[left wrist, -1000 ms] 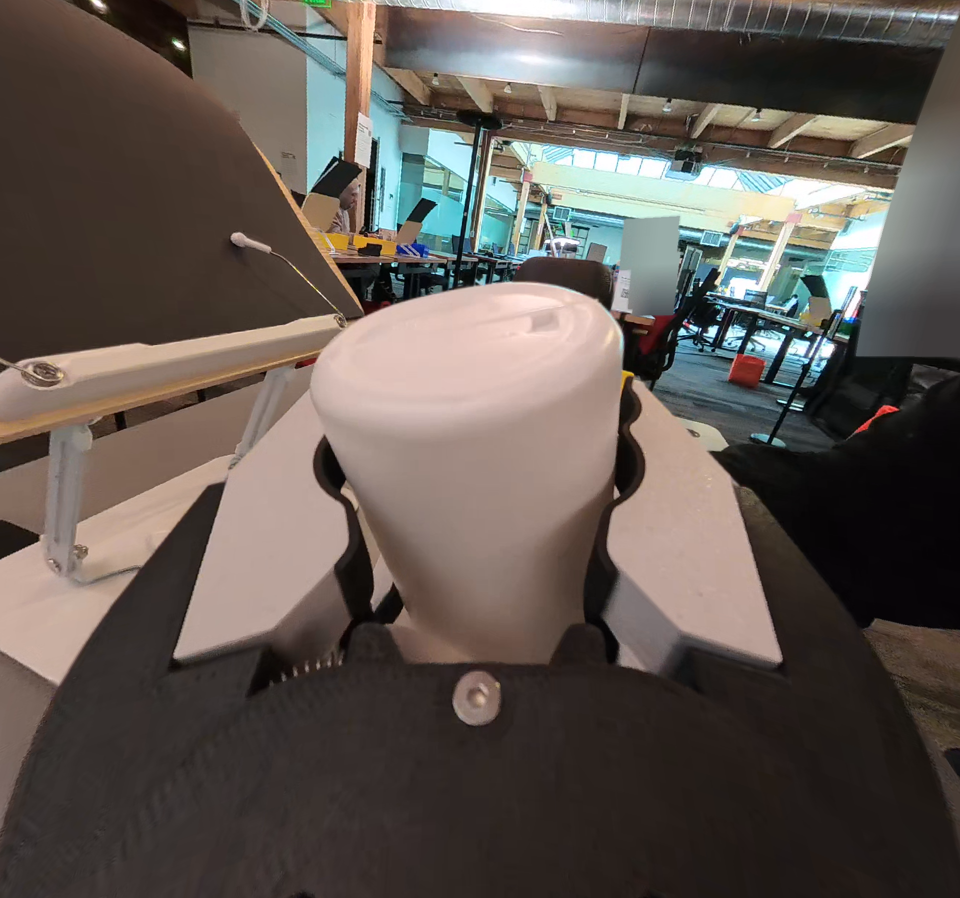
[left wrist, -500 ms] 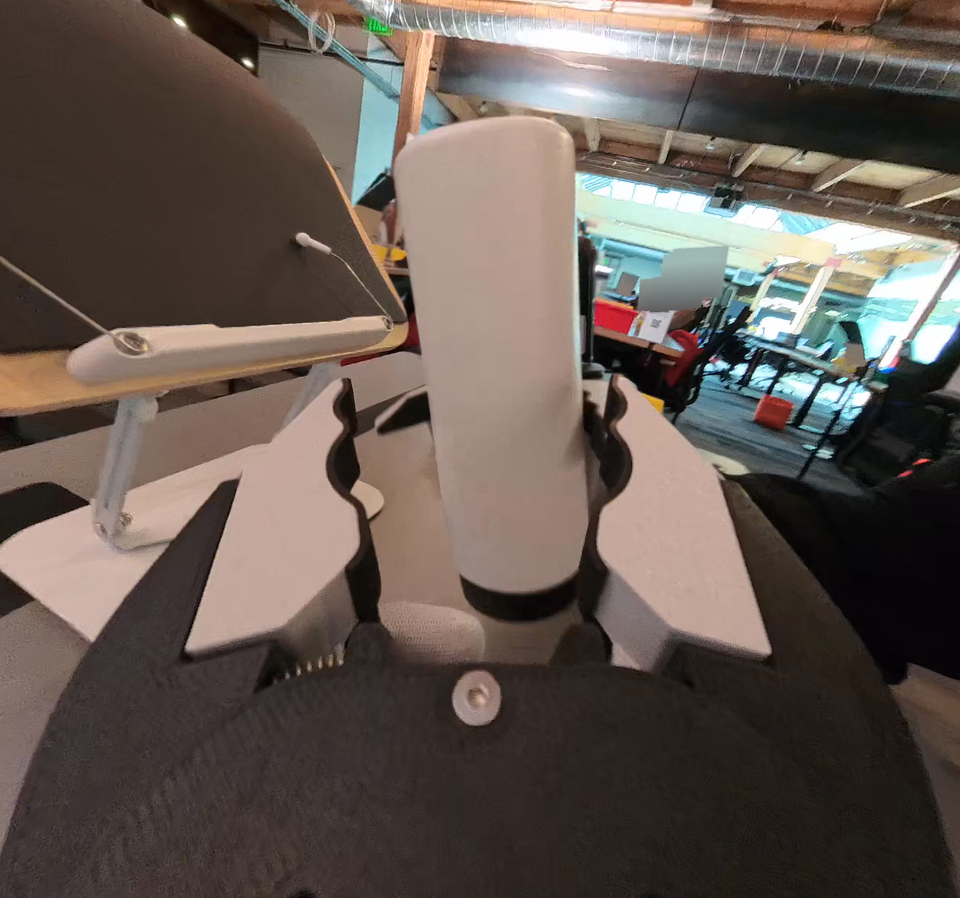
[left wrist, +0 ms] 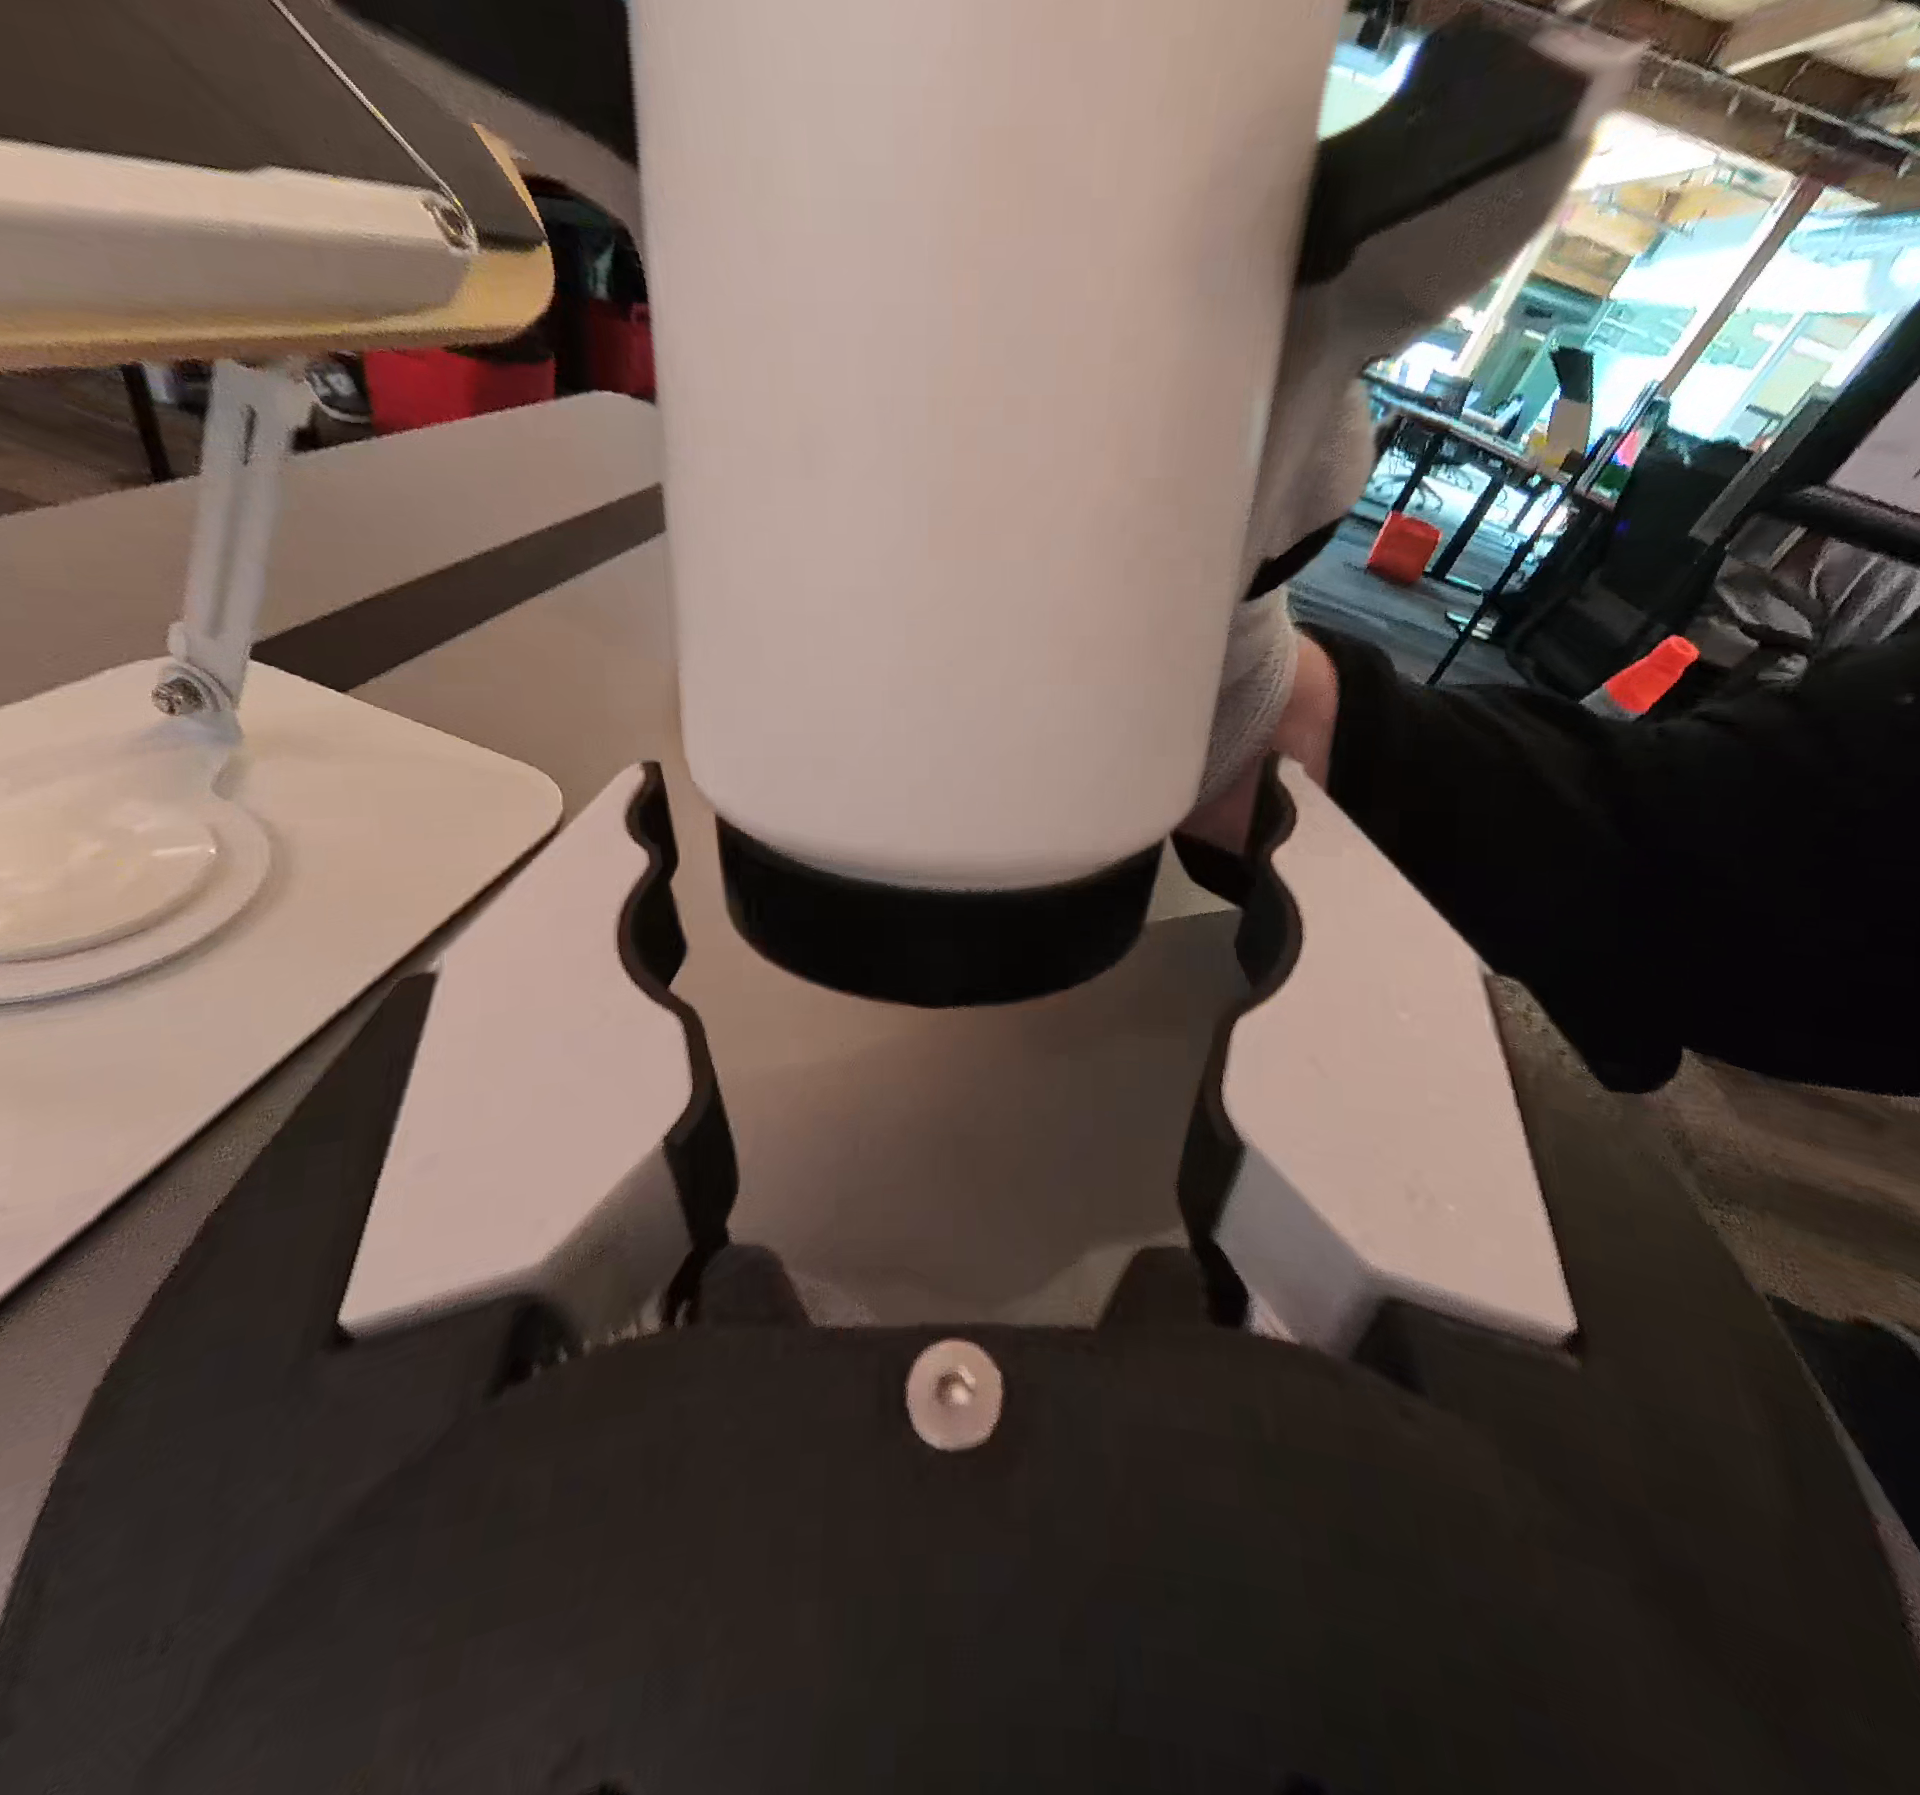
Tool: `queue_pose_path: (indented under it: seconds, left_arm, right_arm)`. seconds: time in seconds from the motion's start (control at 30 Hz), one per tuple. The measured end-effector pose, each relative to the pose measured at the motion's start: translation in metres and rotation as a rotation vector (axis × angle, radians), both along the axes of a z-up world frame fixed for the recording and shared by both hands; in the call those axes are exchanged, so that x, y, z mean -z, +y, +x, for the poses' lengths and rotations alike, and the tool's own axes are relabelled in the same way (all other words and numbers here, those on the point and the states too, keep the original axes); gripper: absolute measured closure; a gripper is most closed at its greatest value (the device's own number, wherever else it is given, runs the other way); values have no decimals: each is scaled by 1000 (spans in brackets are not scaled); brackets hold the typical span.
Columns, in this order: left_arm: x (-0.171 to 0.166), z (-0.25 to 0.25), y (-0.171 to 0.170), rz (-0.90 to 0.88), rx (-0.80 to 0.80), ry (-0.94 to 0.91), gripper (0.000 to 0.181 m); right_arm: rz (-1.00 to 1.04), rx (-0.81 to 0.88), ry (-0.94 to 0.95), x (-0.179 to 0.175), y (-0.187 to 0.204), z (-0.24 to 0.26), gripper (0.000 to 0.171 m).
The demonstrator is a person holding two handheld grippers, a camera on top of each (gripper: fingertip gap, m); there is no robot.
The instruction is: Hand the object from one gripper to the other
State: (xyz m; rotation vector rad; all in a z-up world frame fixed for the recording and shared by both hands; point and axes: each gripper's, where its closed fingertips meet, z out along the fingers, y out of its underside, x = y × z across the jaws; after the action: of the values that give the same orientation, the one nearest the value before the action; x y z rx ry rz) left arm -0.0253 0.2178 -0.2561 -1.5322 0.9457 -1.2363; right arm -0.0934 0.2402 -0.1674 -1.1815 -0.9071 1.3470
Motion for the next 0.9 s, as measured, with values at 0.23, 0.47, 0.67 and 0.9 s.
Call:
queue_pose_path:
  seconds: [0.23, 0.47, 0.67, 0.9]
  left_arm:
    - [1, 3, -2, 21, 3, -26, 95]
    - [-5, -3, 0, 50, 0, -16, 95]
    - [-4, -20, 8, 93, -32, 54, 96]
    - [7, -38, 11, 196, -8, 230, 96]
  right_arm:
    - [32, -17, 0, -4, -9, -5, 75]
    - [62, 15, -70, -5, -8, -2, 73]
    - [90, 22, -132, -9, -3, 21, 70]
    - [95, -10, -192, -12, -4, 52, 67]
